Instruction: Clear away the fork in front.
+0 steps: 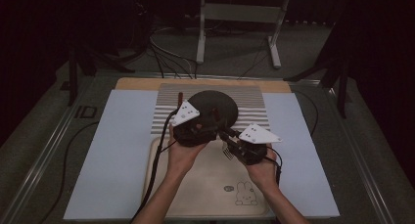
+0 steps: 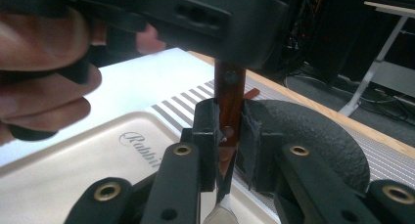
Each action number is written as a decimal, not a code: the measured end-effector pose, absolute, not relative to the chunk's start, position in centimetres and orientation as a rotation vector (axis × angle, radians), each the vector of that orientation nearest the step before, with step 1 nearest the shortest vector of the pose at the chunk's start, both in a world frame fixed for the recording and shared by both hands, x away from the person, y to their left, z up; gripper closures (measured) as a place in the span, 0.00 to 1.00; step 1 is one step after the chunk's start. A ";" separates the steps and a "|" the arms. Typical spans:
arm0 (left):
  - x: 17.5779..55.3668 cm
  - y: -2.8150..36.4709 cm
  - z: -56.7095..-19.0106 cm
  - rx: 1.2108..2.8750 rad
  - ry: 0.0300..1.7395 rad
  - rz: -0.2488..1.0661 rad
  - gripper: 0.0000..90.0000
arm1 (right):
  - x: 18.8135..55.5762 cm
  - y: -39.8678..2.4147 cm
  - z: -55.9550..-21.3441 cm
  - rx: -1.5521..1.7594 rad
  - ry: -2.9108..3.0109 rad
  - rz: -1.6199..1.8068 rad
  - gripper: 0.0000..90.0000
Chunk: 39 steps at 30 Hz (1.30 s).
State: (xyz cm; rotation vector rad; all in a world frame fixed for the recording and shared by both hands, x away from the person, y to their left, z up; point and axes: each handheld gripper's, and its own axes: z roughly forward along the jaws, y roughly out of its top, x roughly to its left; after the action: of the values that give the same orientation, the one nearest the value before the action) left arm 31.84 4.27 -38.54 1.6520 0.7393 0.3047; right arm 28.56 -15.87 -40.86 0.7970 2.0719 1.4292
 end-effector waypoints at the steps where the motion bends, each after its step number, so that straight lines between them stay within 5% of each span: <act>1: 31.8 4.2 -38.6 1.654 0.735 0.297 0.59 | 28.5 -15.8 -40.9 0.796 2.067 1.428 0.86; 3: 31.8 4.2 -38.6 1.654 0.735 0.297 0.62 | 28.5 -15.7 -40.9 0.794 2.064 1.427 0.86; 7: 31.9 4.2 -38.6 1.642 0.719 0.266 0.86 | 28.4 -15.6 -40.8 0.798 2.046 1.441 0.86; 12: 31.9 4.3 -38.5 1.649 0.725 0.274 0.89 | 28.4 -15.7 -40.8 0.807 2.050 1.465 0.84; 14: 31.9 4.2 -38.5 1.655 0.724 0.276 0.89 | 28.4 -15.7 -40.8 0.812 2.038 1.469 0.76; 15: 31.8 4.2 -38.5 1.661 0.724 0.276 0.89 | 28.5 -15.8 -40.7 0.822 2.037 1.484 0.62; 16: 31.8 4.2 -38.5 1.661 0.724 0.276 0.89 | 28.5 -15.8 -40.7 0.822 2.037 1.484 0.62; 17: 31.8 4.2 -38.5 1.665 0.724 0.275 0.89 | 28.5 -15.9 -40.7 0.833 2.043 1.475 0.48; 24: 31.9 4.4 -38.5 1.666 0.732 0.281 0.89 | 28.7 -16.2 -40.9 0.839 2.078 1.418 0.16; 39: 32.0 6.0 -37.7 1.665 0.763 0.282 0.89 | 28.1 -19.4 -40.7 0.877 2.017 1.382 0.12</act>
State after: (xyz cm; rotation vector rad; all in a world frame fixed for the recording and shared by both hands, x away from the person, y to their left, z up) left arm 32.02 5.98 -37.69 1.6653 0.7632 0.2817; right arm 28.14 -19.40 -40.72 0.8769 2.0170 1.3819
